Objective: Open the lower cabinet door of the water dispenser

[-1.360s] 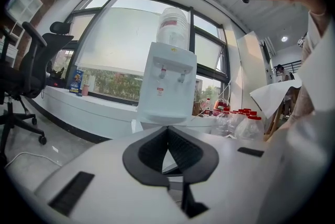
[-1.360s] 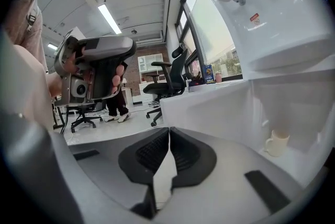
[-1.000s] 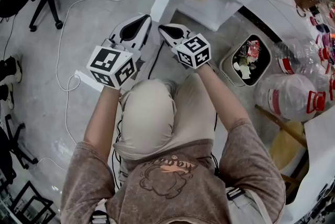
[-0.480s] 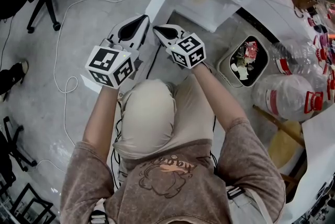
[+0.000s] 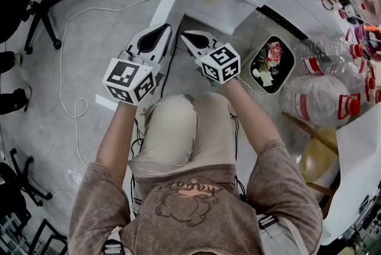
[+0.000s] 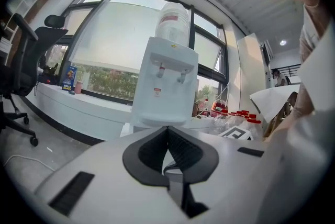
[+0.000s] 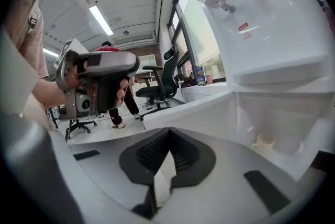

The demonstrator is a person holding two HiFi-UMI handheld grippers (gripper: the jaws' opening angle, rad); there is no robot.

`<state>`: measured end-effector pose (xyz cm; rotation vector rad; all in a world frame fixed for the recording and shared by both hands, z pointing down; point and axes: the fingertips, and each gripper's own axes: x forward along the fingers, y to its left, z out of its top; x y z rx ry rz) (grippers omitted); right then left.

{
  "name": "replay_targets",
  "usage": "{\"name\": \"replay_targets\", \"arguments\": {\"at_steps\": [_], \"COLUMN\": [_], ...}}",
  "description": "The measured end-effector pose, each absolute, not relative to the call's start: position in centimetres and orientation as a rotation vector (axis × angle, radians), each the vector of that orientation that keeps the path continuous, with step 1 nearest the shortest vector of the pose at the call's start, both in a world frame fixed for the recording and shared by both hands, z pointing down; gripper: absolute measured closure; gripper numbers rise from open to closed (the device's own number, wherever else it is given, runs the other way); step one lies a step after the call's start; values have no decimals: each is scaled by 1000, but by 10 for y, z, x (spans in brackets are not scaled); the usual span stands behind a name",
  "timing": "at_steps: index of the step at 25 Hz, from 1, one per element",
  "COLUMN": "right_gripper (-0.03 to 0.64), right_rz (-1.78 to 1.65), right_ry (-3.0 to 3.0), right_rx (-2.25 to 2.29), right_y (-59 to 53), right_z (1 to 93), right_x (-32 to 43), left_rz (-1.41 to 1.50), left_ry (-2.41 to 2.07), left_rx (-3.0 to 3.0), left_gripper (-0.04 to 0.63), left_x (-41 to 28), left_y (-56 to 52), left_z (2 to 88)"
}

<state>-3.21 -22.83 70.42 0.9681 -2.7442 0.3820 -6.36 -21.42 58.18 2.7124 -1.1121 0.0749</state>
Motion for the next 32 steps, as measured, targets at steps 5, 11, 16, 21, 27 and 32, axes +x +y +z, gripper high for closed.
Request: {"name": "replay_targets", "arguments": {"at_steps": [5,11,16,21,27,32], "right_gripper": [611,611,611,610,609,610], "right_rz": [413,373,366,340,315,321], "right_ry": [-2722,-2683,-2672,-2667,-2656,-2667], "right_rx": [1072,1140,1179,1229,1302,1411], "right_y": [-231,-224,-213,-204,-194,-192], "right_z": [638,513,390,274,177,138], "right_x": [-4,15,26,32,44,57], "left_rz": [164,211,238,250,259,235], "left_ry": [-1093,-1059,-1020,-951,-871,-818], "left_rx": [2705,2662,2619,2630,2704,2723], "left_gripper": [583,583,583,583,583,583], "left_x": [-54,-55,-48,-36,-19,-16], "left_y": [-222,-225,-216,-206,-196,-199], "left_z": [534,435,334,235,142,109]}}
